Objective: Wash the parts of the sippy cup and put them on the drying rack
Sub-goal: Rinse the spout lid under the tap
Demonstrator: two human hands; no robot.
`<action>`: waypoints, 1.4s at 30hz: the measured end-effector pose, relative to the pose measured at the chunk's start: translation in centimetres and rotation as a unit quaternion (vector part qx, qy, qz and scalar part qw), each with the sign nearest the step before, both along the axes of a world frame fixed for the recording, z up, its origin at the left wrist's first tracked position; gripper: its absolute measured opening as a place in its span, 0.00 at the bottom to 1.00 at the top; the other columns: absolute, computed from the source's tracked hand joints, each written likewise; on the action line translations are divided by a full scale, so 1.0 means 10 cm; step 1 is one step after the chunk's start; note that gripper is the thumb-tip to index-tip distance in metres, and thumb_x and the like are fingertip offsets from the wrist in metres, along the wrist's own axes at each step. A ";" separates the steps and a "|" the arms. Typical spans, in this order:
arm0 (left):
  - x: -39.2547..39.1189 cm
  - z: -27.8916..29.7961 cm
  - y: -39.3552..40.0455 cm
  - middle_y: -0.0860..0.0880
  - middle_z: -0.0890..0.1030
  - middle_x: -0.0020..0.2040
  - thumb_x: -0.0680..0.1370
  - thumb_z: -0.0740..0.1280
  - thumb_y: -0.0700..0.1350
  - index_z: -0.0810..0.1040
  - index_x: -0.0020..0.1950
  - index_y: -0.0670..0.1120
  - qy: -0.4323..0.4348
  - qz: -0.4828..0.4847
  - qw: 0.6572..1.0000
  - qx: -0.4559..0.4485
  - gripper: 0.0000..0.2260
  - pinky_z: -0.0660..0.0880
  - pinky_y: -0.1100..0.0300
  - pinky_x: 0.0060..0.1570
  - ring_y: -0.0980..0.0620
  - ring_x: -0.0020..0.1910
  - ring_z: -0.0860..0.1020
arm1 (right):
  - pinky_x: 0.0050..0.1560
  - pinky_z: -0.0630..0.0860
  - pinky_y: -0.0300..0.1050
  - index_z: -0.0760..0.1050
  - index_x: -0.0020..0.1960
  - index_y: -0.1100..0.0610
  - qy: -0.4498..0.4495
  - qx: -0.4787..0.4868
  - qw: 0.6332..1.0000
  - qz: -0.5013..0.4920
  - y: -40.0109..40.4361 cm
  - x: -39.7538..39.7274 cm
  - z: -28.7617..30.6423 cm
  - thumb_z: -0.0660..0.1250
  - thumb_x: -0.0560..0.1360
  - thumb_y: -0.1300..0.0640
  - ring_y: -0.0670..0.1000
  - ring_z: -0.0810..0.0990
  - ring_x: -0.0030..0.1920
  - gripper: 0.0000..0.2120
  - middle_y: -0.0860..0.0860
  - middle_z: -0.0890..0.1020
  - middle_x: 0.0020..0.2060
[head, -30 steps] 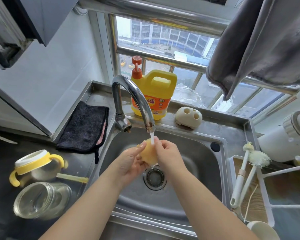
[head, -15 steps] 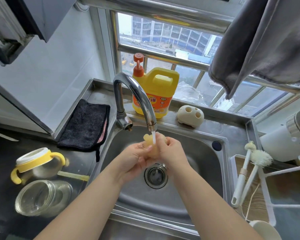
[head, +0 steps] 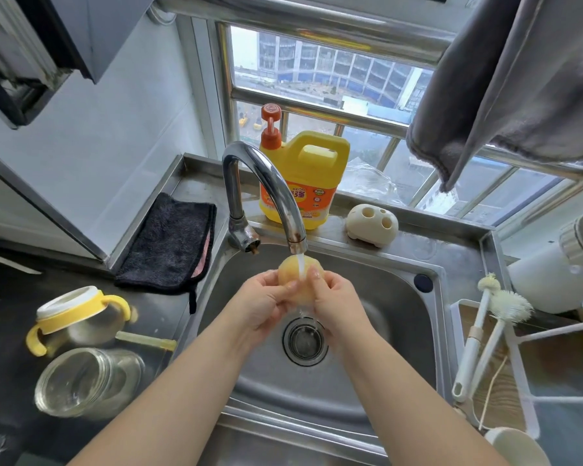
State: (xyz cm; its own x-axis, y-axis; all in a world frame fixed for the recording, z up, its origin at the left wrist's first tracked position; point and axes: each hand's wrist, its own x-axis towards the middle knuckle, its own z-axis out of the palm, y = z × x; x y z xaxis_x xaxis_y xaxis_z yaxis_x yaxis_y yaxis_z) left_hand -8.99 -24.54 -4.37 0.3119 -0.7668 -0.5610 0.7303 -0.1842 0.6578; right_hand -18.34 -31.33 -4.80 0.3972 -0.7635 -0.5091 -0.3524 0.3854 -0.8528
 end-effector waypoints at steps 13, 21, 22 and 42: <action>0.05 0.01 0.03 0.43 0.82 0.41 0.64 0.73 0.34 0.78 0.45 0.37 -0.097 -0.023 0.995 0.018 0.11 0.78 0.63 0.38 0.50 0.39 0.81 | 0.32 0.73 0.35 0.78 0.44 0.63 -0.201 0.177 0.963 -0.039 -0.06 -0.07 -0.04 0.65 0.74 0.67 0.46 0.76 0.31 0.04 0.52 0.81 0.32; 0.15 0.05 0.05 0.36 0.81 0.46 0.82 0.54 0.38 0.75 0.55 0.35 0.052 -0.031 0.997 0.042 0.11 0.81 0.55 0.40 0.46 0.39 0.82 | 0.35 0.68 0.39 0.71 0.33 0.55 0.018 -0.249 0.962 0.110 -0.07 -0.15 -0.06 0.73 0.67 0.67 0.45 0.69 0.33 0.13 0.48 0.72 0.32; 0.14 0.05 0.05 0.37 0.80 0.46 0.83 0.56 0.41 0.76 0.53 0.36 0.029 -0.039 0.998 0.049 0.12 0.82 0.57 0.40 0.47 0.40 0.81 | 0.36 0.66 0.39 0.72 0.34 0.56 0.033 -0.317 0.939 0.128 -0.06 -0.15 -0.07 0.72 0.66 0.69 0.46 0.69 0.35 0.12 0.48 0.71 0.33; -0.07 -0.15 -0.13 0.42 0.83 0.45 0.78 0.62 0.31 0.77 0.56 0.36 -0.080 -0.048 0.992 0.083 0.09 0.80 0.59 0.37 0.49 0.42 0.82 | 0.66 0.54 0.27 0.68 0.71 0.47 0.128 -0.306 0.895 0.299 0.06 -0.59 0.03 0.68 0.75 0.56 0.40 0.64 0.69 0.25 0.41 0.66 0.70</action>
State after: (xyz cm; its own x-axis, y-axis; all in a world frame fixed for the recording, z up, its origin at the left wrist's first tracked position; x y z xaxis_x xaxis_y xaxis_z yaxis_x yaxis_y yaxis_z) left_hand -9.74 -25.82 -5.89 0.3375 -0.6980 -0.6315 0.5925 -0.3638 0.7188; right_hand -24.19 -30.75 -4.48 0.7580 -0.6205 -0.2011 -0.5540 -0.4496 -0.7006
